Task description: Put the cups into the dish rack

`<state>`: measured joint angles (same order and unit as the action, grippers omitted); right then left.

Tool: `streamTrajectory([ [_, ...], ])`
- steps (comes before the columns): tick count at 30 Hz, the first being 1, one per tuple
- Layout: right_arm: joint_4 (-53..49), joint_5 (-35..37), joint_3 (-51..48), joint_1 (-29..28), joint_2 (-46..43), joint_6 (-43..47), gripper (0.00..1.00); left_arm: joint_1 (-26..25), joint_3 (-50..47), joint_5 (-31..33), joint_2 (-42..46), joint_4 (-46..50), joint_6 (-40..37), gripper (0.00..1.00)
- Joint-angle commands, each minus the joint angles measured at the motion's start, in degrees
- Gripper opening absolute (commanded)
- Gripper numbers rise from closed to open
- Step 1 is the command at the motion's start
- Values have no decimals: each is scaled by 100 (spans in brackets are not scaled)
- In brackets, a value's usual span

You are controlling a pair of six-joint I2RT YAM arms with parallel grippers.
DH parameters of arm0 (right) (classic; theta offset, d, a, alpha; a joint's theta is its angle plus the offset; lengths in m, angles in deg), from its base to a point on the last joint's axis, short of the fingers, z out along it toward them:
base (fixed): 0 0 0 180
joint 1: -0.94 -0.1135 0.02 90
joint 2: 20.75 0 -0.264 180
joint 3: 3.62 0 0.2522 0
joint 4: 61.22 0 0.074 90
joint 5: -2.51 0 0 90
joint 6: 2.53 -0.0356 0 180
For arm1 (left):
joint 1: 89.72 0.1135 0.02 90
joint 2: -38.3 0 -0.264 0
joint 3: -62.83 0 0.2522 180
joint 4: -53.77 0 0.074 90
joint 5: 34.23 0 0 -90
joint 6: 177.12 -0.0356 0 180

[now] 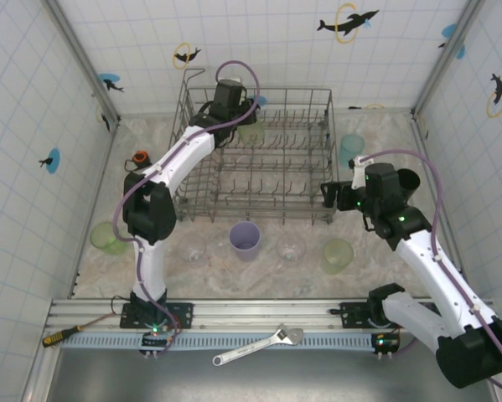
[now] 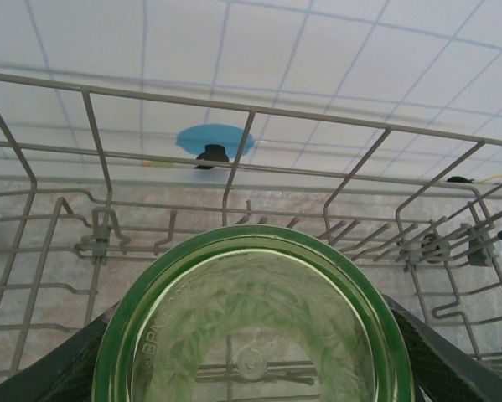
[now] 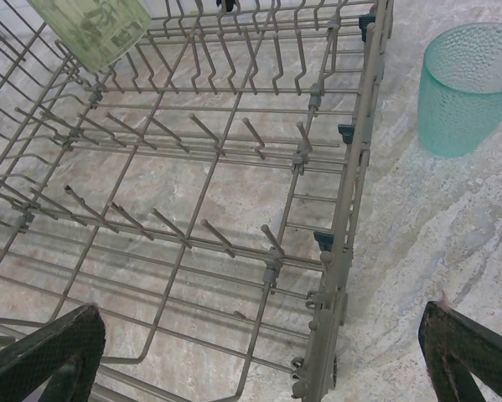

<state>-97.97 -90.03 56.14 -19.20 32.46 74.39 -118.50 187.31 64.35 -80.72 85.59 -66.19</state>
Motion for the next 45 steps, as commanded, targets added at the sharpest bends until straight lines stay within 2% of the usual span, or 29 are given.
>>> streamTrajectory([
  [1,102,-49,-56,36,-79,-43,100,-34,334,244,126,-87,-245,0],
  [8,214,-119,-47,45,25,-84,100,-146,425,388,427,-122,-473,0],
  [16,259,-202,-82,44,93,-142,100,-149,295,918,387,-5,-927,0],
  [28,235,-181,-122,45,80,-160,100,-139,264,1078,-177,-5,-929,0],
  [45,155,-89,-232,63,-26,-107,100,-16,-485,1120,-288,-471,-751,0],
])
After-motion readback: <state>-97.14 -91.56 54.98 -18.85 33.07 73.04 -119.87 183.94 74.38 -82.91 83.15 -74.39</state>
